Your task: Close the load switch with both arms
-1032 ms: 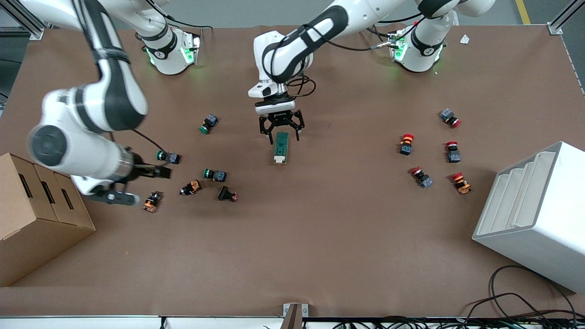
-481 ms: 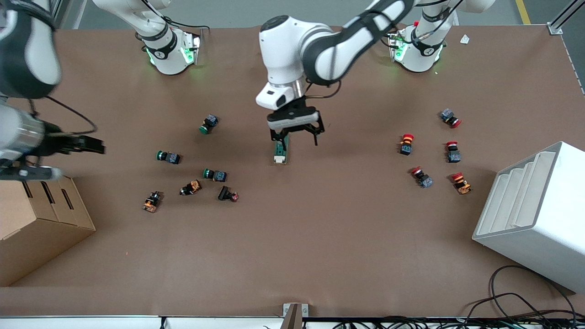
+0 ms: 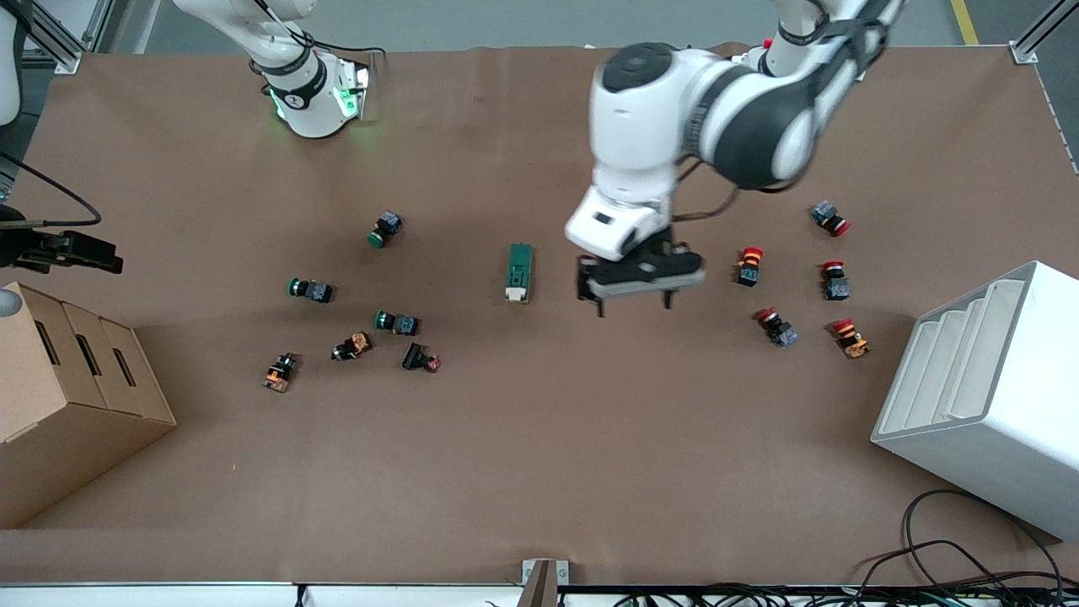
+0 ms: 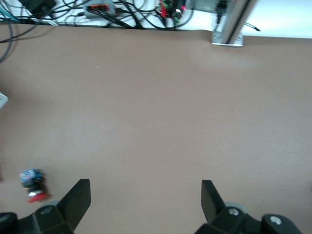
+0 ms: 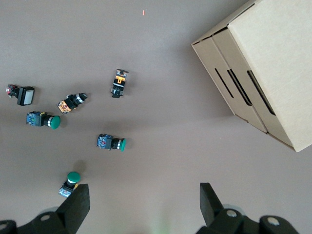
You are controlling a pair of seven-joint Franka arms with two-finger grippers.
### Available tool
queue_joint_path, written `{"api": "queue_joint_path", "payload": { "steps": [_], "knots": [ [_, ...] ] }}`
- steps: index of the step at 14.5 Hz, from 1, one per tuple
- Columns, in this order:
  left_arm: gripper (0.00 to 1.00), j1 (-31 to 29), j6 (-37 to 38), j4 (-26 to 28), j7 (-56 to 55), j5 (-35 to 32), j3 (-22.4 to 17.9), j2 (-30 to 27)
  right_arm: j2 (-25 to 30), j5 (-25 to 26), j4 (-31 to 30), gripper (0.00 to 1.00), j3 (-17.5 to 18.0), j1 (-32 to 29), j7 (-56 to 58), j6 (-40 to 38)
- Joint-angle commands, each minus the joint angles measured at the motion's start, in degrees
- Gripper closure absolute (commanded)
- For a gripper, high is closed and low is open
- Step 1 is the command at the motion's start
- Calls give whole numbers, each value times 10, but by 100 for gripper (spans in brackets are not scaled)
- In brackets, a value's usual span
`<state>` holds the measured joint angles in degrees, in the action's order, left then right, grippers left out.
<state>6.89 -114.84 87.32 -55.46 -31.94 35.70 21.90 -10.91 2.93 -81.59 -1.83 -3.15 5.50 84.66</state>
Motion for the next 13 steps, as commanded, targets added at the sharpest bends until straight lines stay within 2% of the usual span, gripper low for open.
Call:
{"api": "queue_joint_path", "payload": {
  "steps": [1,3,5,7,9,13],
  "knots": [
    [0,-39,64,-7,78,40,5,-35,-5,18,12,0,6,7,-2,-7],
    [0,-65,115,-40,145,64,4,-35,-5,10,19,0,7,8,-2,-19],
    [0,-88,122,-51,204,117,-9,-52,-5,4,19,0,9,7,-3,-34],
    [0,-78,124,-47,276,181,-87,-89,0,-15,19,0,6,4,-5,-47],
    [0,-71,152,-46,366,251,-144,-119,2,-16,20,0,4,6,-6,-49],
    [0,-68,214,-44,480,267,-207,-163,19,-21,13,0,5,9,-8,-61]
  ]
}}
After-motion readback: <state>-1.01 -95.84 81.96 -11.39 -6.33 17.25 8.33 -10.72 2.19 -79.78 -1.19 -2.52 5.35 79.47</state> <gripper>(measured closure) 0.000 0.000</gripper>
